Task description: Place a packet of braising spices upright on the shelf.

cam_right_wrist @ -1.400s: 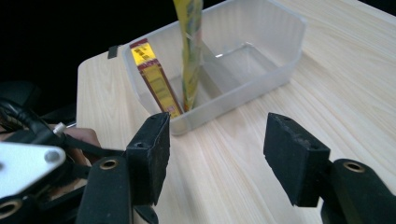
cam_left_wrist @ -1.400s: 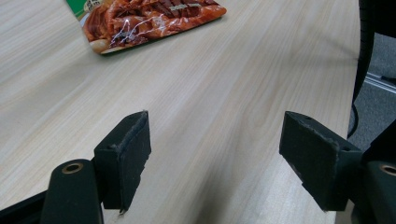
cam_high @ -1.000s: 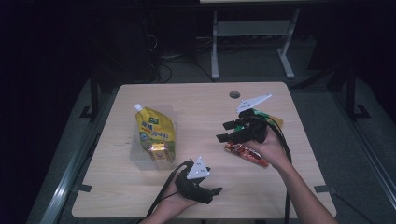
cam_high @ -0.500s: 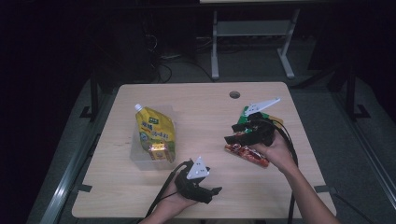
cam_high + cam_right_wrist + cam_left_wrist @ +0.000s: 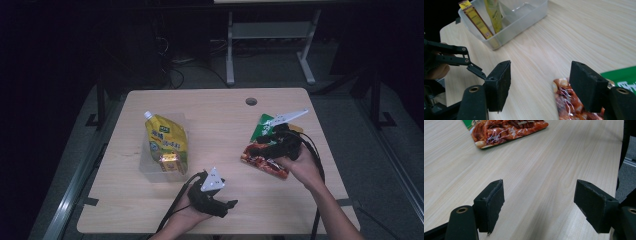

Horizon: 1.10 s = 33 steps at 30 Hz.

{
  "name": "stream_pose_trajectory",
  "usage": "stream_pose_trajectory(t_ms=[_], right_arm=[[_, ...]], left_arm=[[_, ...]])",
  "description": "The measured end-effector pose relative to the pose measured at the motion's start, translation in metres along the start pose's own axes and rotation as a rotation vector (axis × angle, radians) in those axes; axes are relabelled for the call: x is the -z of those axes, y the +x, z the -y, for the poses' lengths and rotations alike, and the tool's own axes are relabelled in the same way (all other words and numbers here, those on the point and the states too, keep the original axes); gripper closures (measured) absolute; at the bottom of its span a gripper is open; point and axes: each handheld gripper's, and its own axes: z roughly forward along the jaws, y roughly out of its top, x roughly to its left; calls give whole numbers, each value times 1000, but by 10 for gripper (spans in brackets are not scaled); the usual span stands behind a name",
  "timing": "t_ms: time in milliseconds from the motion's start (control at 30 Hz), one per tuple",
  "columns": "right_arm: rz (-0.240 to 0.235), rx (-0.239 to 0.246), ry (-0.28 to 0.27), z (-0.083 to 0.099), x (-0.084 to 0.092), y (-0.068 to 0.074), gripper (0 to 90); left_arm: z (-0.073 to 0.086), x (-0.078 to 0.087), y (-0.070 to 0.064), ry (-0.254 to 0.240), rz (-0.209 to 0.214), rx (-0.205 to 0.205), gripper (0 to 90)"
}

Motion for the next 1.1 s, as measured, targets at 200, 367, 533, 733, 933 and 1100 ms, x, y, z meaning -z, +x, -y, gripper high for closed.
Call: stream_pose_trajectory(t_ms=[200,367,533,733,933,1100], right_arm=[[31,-29,-5,12,14,-8,315],[58,-60,-7,21,26,-16,311],[91,-80,-22,27,36,-22,320],[131,-95,-4,32,42,-28,311],[177,-105,6,36,48,-37,310],[228,-106,-2,39,52,-45,303]], left_arm=[[-7,-4,3,-1,0,5,247],[-16,-6,4,8,-1,-15,269],[-22,-11,4,3,0,-27,299],[-32,-19,13,-2,2,-34,356],[-41,-28,18,1,-5,-36,392],[-55,-34,24,-8,-7,-34,440]])
